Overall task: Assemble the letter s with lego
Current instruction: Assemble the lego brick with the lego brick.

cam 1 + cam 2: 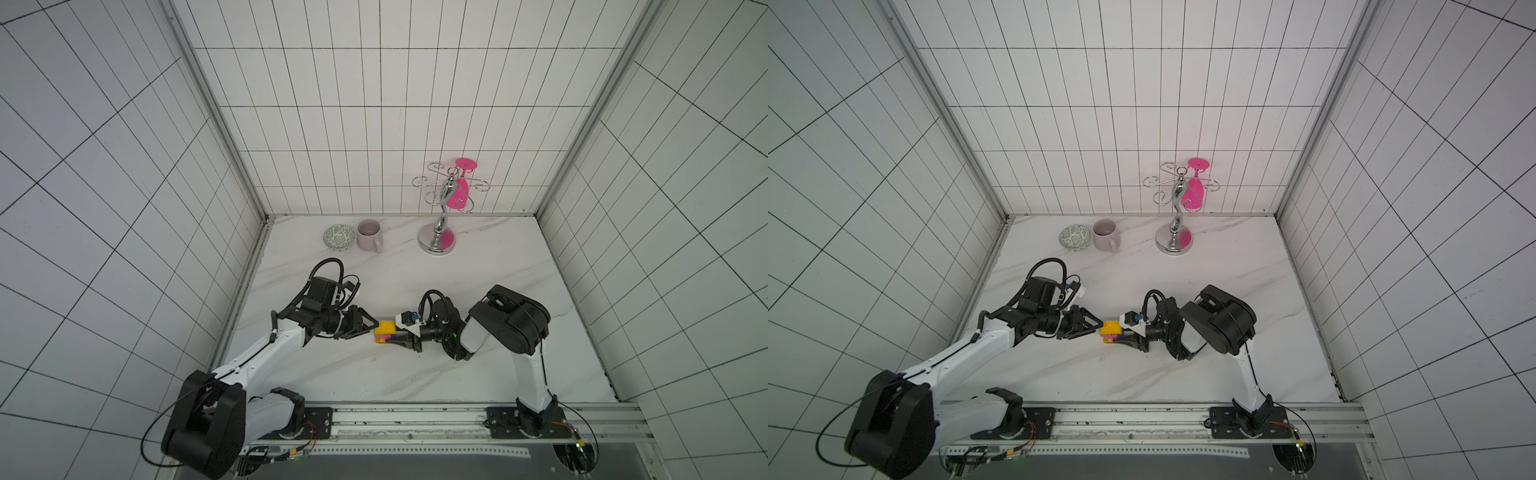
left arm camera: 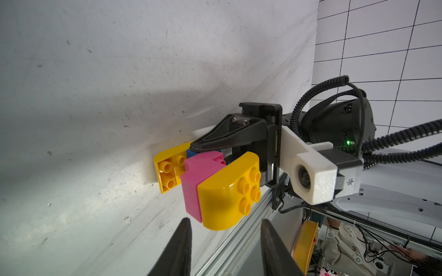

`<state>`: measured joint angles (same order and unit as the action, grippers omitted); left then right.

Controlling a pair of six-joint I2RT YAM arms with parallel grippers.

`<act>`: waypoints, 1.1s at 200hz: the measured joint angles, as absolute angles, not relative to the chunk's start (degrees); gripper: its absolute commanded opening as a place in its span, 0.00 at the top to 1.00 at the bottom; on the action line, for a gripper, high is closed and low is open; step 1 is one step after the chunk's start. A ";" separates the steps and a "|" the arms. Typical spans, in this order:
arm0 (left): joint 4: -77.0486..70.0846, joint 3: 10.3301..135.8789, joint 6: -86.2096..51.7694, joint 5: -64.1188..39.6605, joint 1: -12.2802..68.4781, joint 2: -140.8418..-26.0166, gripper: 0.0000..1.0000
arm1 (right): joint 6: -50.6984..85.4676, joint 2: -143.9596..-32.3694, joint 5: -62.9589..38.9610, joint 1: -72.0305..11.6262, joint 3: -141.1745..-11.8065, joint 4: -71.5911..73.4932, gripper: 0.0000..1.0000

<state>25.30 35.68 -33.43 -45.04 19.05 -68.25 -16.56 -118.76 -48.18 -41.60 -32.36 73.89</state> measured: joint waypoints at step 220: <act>26.09 35.79 -32.03 -42.72 18.48 -71.85 0.67 | -16.51 -118.78 -48.18 -41.23 -32.36 73.89 0.81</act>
